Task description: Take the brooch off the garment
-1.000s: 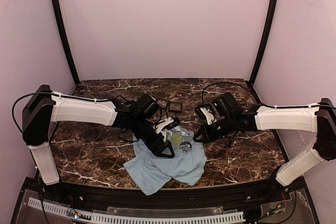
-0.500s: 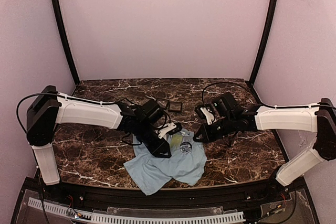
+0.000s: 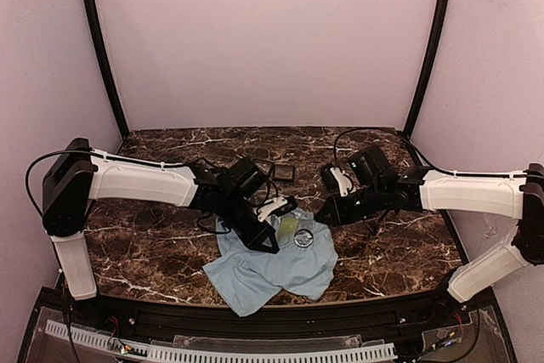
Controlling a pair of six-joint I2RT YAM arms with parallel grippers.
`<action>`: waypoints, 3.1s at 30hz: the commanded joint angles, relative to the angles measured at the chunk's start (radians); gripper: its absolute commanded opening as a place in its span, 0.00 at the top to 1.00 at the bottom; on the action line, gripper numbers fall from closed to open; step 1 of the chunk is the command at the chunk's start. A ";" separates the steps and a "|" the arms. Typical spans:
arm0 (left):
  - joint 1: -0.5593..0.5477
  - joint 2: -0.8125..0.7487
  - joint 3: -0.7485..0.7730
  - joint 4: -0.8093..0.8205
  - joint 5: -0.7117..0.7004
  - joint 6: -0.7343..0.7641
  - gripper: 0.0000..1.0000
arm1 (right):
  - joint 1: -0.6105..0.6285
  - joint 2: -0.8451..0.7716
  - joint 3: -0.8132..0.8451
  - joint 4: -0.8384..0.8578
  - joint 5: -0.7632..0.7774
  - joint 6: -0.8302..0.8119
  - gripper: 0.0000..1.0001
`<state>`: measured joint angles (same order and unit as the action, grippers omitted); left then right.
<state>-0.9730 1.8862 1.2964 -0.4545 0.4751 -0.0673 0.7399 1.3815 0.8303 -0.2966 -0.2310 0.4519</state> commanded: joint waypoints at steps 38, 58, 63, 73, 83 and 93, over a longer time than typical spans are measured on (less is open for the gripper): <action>0.154 -0.201 -0.037 0.168 0.339 -0.121 0.99 | 0.267 0.057 0.282 -0.236 0.279 0.022 0.69; 0.161 -0.199 -0.036 0.163 0.323 -0.121 0.99 | 0.341 0.101 0.323 -0.267 0.369 0.024 0.58; 0.162 -0.201 -0.036 0.163 0.324 -0.123 0.99 | 0.368 0.139 0.353 -0.323 0.452 0.030 0.55; 0.162 -0.200 -0.037 0.163 0.323 -0.121 0.99 | 0.423 0.214 0.427 -0.412 0.622 0.065 0.58; 0.163 -0.201 -0.037 0.162 0.318 -0.122 0.99 | 0.422 0.163 0.417 -0.423 0.677 0.103 0.68; 0.163 -0.198 -0.035 0.154 0.310 -0.118 0.99 | 0.423 0.152 0.422 -0.425 0.680 0.108 0.88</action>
<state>-0.8150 1.7199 1.2724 -0.3134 0.7872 -0.1913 1.1580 1.5608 1.2381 -0.7116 0.4255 0.5552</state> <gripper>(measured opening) 0.010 0.152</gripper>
